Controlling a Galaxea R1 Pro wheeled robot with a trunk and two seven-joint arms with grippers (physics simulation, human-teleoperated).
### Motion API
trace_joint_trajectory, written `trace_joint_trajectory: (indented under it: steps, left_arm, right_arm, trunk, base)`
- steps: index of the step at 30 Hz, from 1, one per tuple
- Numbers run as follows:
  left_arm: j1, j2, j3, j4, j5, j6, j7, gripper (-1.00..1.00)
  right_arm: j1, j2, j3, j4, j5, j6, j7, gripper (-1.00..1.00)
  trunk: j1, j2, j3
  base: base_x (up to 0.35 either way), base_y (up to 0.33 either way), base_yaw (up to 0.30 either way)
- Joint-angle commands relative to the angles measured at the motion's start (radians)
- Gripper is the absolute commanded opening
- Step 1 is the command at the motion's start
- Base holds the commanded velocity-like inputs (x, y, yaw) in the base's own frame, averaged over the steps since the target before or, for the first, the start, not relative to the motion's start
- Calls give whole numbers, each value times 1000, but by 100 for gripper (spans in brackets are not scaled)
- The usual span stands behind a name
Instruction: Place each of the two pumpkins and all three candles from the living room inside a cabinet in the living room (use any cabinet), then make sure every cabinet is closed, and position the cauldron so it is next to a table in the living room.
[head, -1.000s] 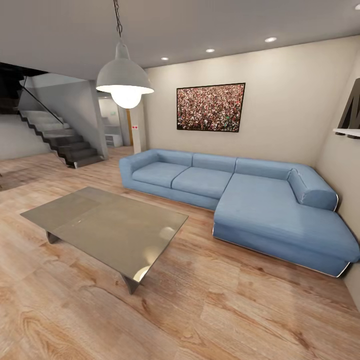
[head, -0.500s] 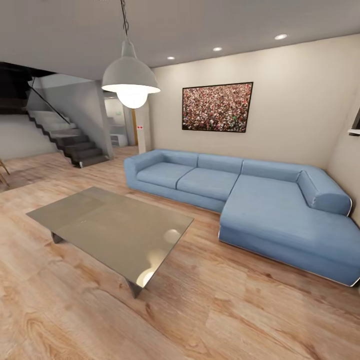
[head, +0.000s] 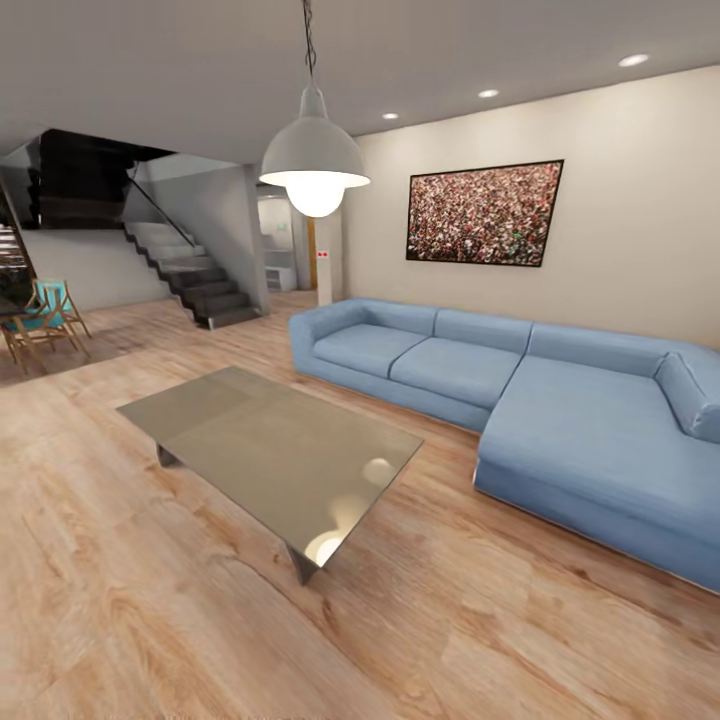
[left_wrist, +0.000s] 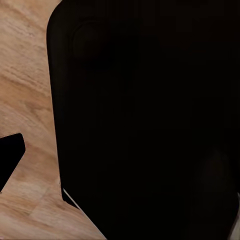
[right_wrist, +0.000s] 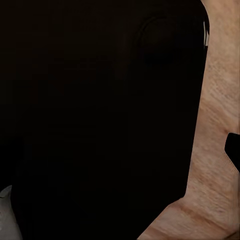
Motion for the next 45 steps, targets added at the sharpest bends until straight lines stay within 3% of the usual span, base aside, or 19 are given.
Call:
trace_joint_trajectory:
  steps: [1,14,18,26,29,30,32,35,36,39,42,45]
  left_arm:
    - [0,0,0,0,0,0,0,100]
    - [0,8,1,1,-6,-1,1,100]
    - [0,5,4,1,0,-2,1,100]
    - [0,-6,6,-3,2,-7,1,100]
    - [0,-9,8,-44,3,-2,1,100]
    - [0,-9,10,-105,8,14,2,100]
    - [-1,-6,31,-170,40,53,2,100]
    - [-6,9,90,-265,145,156,3,100]
    - [-8,14,98,-283,162,171,4,100]
    - [-15,46,123,-406,238,220,14,100]
    - [-28,65,130,-519,261,240,73,100]
    - [-67,93,132,-560,269,240,141,100]
  right_arm:
    - [0,0,0,0,0,-1,0,100]
    - [0,-2,-11,0,-16,-5,-3,100]
    - [0,-1,-9,0,-16,-14,-42,100]
    - [0,5,-6,0,-12,-221,-73,100]
    - [0,9,-8,-1,-14,-242,-72,100]
    - [0,11,-9,-3,-12,-251,-70,100]
    - [-5,18,-6,-18,-5,-259,-68,100]
    - [-10,25,0,-111,1,-256,-62,100]
    - [-11,26,0,-135,1,-254,-61,100]
    - [-15,33,2,-310,1,-176,-59,100]
    - [-18,71,6,-535,2,20,-61,100]
    - [-25,101,8,-723,1,167,-65,100]
  trunk:
    - [0,0,0]
    - [0,0,-1]
    - [0,0,-4]
    - [0,0,-11]
    - [0,0,-15]
    - [0,0,-16]
    - [0,0,-19]
    - [0,0,-22]
    - [0,0,-23]
    - [0,0,-26]
    - [0,0,-30]
    - [0,0,-33]
  base:
    - [-3,0,272]
    - [0,0,272]
    - [0,0,241]
    - [0,0,203]
    - [0,0,184]
    - [0,0,188]
    - [0,0,203]
    - [0,0,226]
    - [0,0,234]
    - [0,0,237]
    - [0,0,235]
    - [0,0,213]
